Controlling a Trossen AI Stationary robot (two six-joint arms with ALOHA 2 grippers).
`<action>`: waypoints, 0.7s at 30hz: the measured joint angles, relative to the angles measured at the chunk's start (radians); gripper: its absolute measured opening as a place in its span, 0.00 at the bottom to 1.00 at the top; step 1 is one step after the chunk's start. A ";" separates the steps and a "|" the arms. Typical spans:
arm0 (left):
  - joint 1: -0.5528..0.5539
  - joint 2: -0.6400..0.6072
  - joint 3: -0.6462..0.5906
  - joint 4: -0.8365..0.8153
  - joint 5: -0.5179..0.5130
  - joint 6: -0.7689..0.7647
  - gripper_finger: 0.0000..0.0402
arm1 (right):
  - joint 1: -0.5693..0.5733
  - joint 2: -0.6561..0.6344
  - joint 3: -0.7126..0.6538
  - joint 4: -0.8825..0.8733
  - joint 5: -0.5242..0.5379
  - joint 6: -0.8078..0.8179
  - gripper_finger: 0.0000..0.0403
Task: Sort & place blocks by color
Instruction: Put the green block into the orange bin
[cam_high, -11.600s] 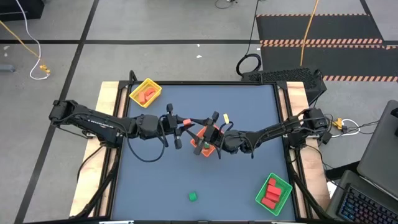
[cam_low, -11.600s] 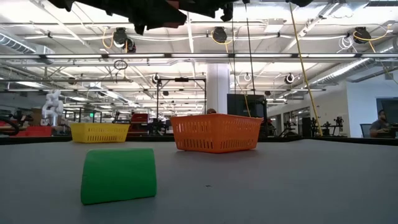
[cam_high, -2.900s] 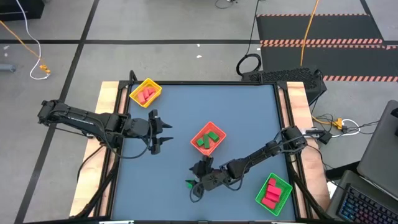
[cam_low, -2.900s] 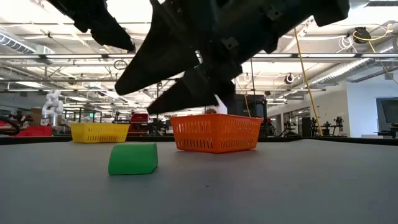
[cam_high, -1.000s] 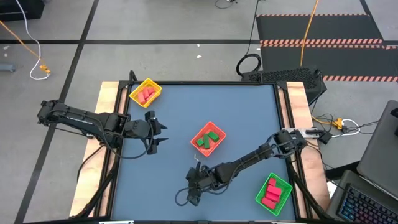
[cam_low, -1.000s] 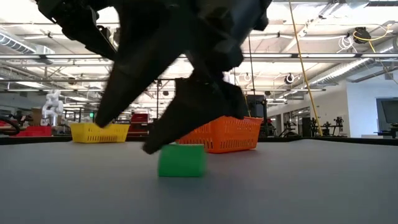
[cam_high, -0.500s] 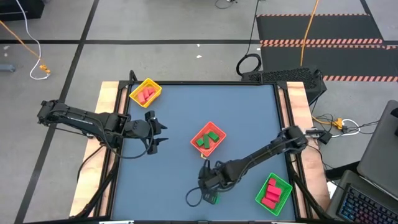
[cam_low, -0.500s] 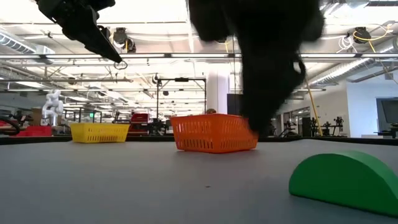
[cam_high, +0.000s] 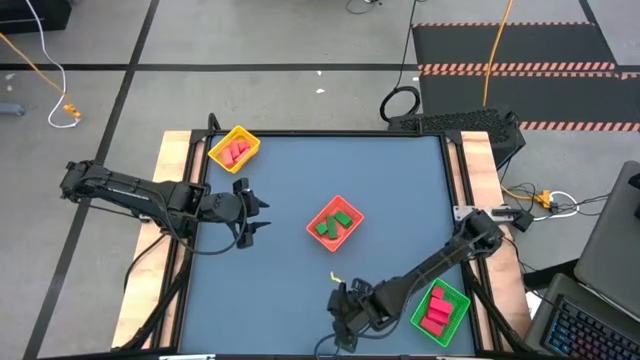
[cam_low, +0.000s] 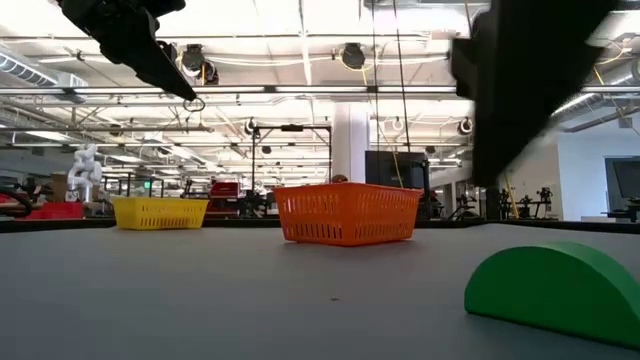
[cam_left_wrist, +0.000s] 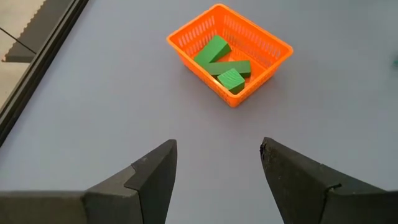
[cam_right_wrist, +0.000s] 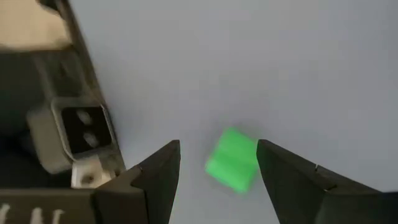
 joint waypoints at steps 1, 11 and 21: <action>0.000 0.000 0.000 0.000 0.000 0.000 0.58 | 0.003 -0.001 0.000 0.019 0.024 0.000 0.52; 0.000 0.000 0.000 0.001 0.000 0.000 0.58 | 0.013 0.047 0.002 -0.001 0.038 0.000 0.52; 0.001 0.000 0.000 0.001 0.000 0.002 0.58 | 0.013 0.100 0.005 -0.060 -0.025 0.024 0.52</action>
